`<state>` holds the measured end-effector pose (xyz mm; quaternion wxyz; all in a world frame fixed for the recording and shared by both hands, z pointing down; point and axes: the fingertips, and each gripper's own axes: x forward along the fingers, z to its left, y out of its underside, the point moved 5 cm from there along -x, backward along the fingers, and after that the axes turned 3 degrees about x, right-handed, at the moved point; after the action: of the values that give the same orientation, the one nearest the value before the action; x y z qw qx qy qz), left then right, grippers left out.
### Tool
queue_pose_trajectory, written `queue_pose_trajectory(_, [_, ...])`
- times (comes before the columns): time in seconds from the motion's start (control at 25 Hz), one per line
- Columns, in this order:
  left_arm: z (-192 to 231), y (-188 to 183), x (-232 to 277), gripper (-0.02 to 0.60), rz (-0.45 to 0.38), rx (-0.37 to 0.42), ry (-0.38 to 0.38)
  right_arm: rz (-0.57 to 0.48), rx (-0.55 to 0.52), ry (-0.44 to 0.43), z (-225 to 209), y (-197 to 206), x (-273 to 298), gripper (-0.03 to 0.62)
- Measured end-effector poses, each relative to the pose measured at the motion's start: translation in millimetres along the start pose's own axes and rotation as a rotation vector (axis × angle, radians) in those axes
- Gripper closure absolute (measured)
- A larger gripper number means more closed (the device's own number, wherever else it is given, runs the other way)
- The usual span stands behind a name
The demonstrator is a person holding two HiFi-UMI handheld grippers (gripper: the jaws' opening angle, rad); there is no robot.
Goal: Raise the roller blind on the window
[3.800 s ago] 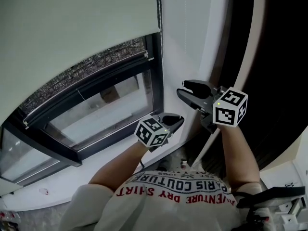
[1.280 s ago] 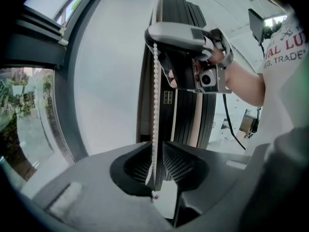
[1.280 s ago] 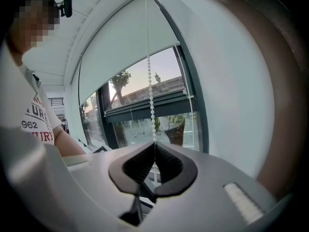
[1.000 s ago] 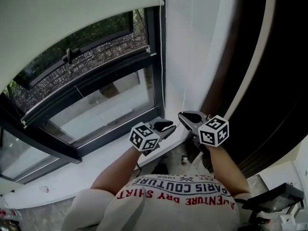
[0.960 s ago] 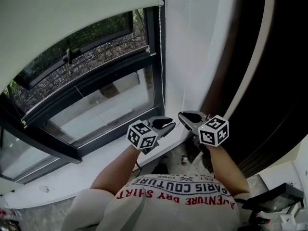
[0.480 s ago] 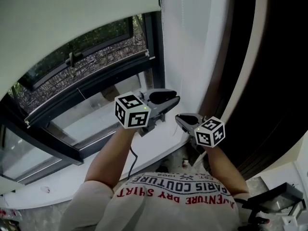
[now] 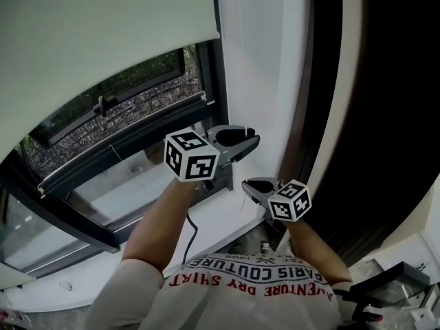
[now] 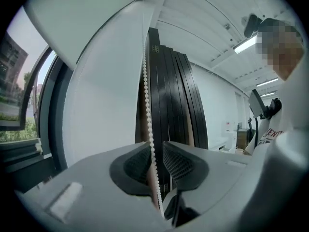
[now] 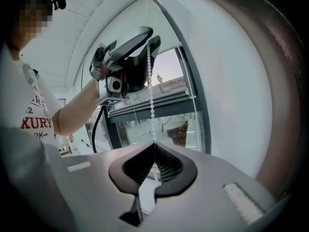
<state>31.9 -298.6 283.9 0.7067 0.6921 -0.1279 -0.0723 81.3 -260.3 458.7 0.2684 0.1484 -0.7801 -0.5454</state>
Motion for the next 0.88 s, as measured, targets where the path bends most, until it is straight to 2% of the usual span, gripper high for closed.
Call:
queue_pose_trajectory(0.08, [0.3, -2.0, -0.5, 0.555, 0.008, 0.013, -0.014, 0.001, -0.005, 0.002, 0.9, -1.3, -0.1, 0.586])
queue_pose_trajectory(0.12, [0.9, -2.4, -1.1, 0.560, 0.008, 0.012, -0.020, 0.003, -0.009, 0.003, 1.5, -1.8, -0.3, 0.586])
queue_pose_trajectory(0.36, [-1.0, -1.3, -4.8, 0.571, -0.004, -0.026, -0.014, 0.016, -0.028, 0.013, 4.2, -0.2, -3.4, 0.586])
queue_pose_trajectory(0.72, [3.1, 2.6, -15.3, 0.577, -0.039, -0.013, -0.049, 0.010, -0.032, 0.016, 7.6, 1.9, -2.0, 0.586])
queue_pose_trajectory(0.88, [3.6, 8.3, -14.4, 0.578, -0.030, 0.006, -0.065, 0.021, -0.031, 0.020, 6.2, 8.2, -0.3, 0.586])
